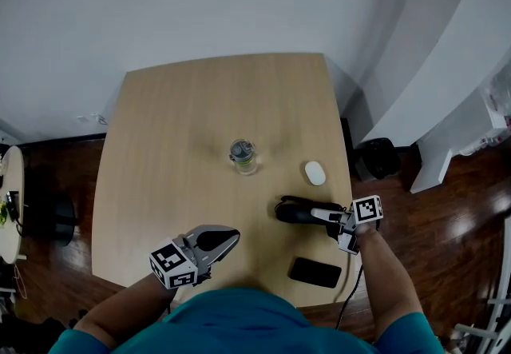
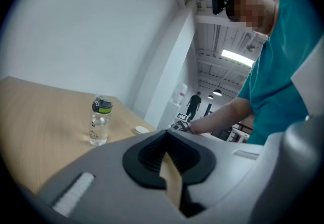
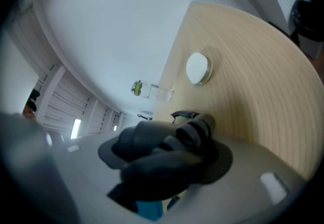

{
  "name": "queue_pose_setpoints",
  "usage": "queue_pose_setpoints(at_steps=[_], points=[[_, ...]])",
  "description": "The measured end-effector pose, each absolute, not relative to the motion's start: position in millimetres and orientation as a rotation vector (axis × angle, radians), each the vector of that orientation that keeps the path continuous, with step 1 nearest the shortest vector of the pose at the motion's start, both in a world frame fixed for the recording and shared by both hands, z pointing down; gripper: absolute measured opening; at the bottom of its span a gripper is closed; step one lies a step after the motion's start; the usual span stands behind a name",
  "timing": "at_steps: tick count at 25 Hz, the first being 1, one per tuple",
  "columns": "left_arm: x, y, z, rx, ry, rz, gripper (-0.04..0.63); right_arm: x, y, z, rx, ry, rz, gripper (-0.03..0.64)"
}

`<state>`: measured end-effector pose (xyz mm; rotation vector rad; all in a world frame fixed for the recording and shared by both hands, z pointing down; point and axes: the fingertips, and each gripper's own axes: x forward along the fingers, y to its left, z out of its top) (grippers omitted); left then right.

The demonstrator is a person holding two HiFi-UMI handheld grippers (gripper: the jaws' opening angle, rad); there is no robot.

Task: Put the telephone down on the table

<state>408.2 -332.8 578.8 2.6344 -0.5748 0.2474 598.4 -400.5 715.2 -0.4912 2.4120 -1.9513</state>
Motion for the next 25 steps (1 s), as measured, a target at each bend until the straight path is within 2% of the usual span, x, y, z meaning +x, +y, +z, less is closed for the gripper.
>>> queue_pose_setpoints(at_steps=[12, 25], points=[[396.5, -331.3, 577.1, 2.610, -0.610, 0.230, 0.005, 614.1, -398.4, 752.3, -0.745, 2.212, -2.229, 0.330], [389.7, -326.0, 570.8, 2.625, -0.605, 0.227, 0.005, 616.5, -402.2, 750.9, -0.981, 2.418, -2.209, 0.388]])
